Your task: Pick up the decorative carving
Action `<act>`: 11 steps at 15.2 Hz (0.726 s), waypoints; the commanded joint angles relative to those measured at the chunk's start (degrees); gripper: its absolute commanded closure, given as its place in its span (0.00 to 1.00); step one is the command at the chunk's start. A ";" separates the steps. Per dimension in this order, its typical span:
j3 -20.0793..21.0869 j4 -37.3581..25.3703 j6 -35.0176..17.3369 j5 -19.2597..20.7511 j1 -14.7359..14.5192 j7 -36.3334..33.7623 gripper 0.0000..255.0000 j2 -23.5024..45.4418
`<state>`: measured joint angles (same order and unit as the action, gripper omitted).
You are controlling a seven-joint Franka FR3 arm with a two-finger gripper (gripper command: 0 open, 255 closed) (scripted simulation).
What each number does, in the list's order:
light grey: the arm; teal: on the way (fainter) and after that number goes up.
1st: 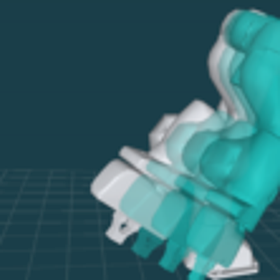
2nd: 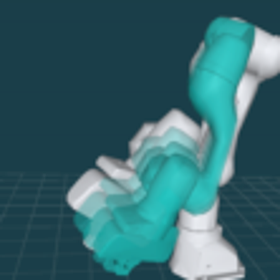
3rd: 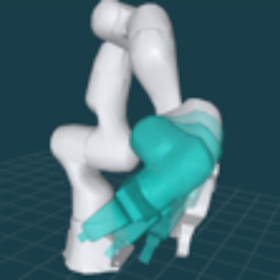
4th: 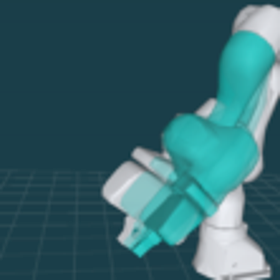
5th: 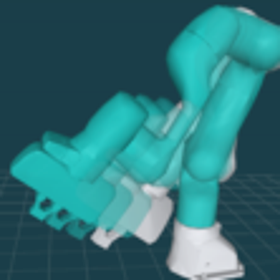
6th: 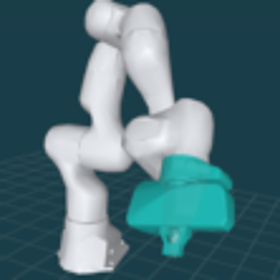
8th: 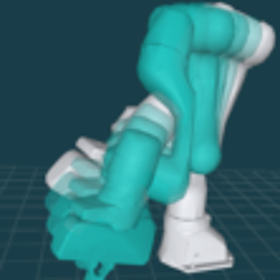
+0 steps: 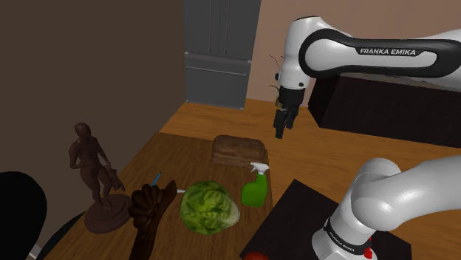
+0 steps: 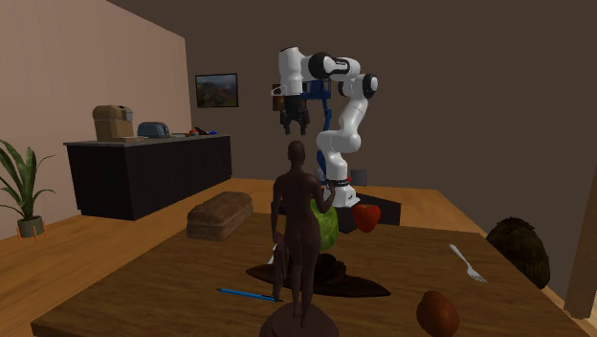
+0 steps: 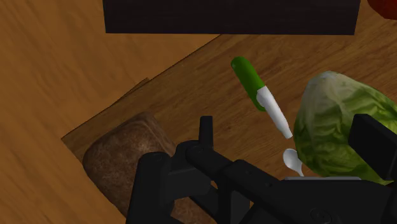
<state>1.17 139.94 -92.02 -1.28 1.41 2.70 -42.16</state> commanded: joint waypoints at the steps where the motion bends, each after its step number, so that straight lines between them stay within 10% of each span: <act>1: 0.00 0.00 0.00 0.00 0.00 0.00 0.00 0.00; 11: 12.69 -4.24 -7.02 -8.29 -1.71 -21.58 0.00 13.52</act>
<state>12.77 136.31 -98.24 -9.00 -0.28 -16.68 -30.24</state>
